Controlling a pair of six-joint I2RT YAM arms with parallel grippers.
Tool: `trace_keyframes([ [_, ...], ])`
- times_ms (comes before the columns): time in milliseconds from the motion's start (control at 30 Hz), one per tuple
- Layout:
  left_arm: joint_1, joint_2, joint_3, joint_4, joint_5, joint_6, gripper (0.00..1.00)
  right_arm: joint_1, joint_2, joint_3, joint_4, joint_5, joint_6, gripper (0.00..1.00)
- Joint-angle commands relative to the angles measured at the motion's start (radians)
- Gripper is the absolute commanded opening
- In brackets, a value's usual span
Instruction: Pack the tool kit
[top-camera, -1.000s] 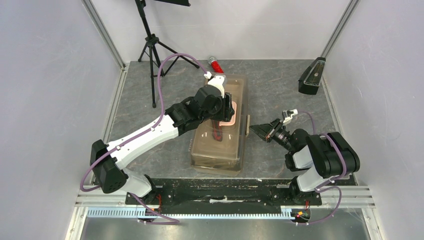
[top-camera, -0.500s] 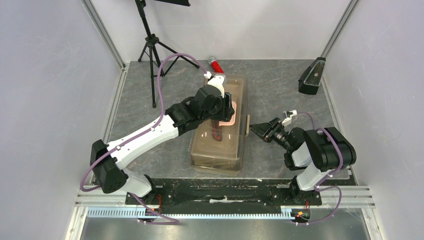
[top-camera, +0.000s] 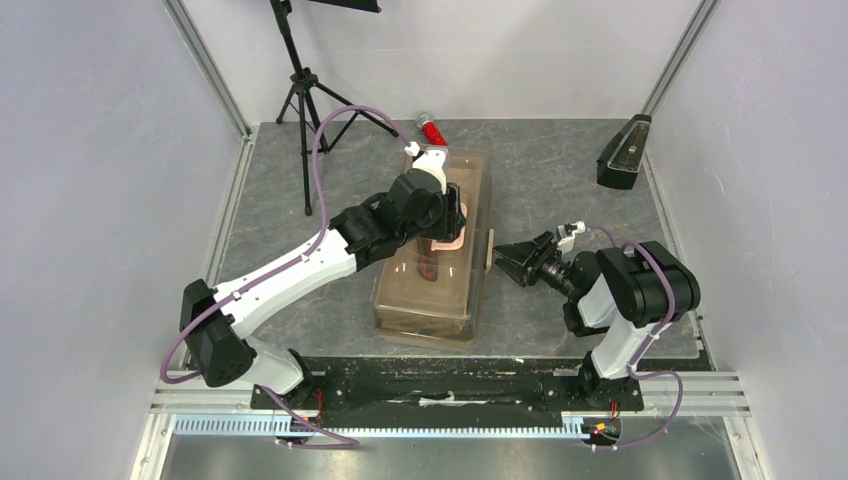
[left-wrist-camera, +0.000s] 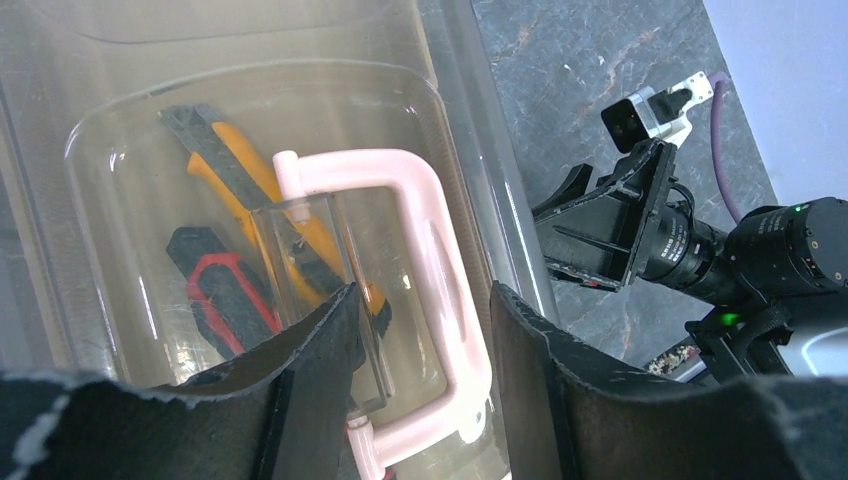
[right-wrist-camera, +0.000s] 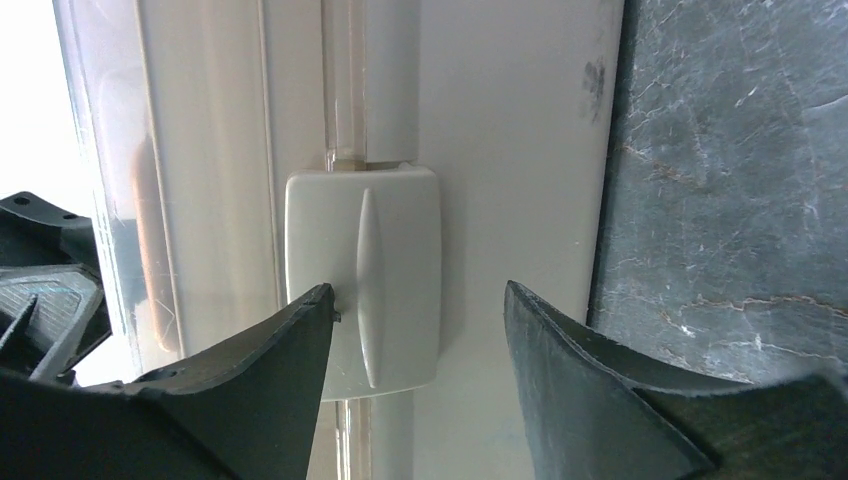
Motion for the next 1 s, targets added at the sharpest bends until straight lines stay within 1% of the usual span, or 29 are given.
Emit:
trace_keyframes([
  [0, -0.002, 0.035, -0.039, -0.061, 0.024, -0.030, 0.57, 0.055, 0.034, 0.052, 0.448, -0.073, 0.071, 0.66],
  [100, -0.002, 0.033, -0.040, -0.060, 0.024, -0.032, 0.57, 0.067, 0.039, 0.068, 0.465, -0.077, 0.079, 0.66],
  [433, -0.001, 0.038, -0.042, -0.052, 0.024, -0.036, 0.57, 0.086, -0.038, 0.113, 0.466, -0.090, 0.100, 0.66],
  [633, -0.001, 0.045, -0.042, -0.049, 0.023, -0.037, 0.56, 0.107, -0.026, 0.136, 0.465, -0.085, 0.110, 0.66],
  [867, -0.001, 0.042, -0.043, -0.050, 0.021, -0.036, 0.56, 0.115, -0.048, 0.125, 0.464, -0.087, 0.120, 0.65],
  [967, -0.002, 0.039, -0.042, -0.049, 0.019, -0.035, 0.56, 0.115, -0.082, 0.113, 0.423, -0.087, 0.103, 0.65],
])
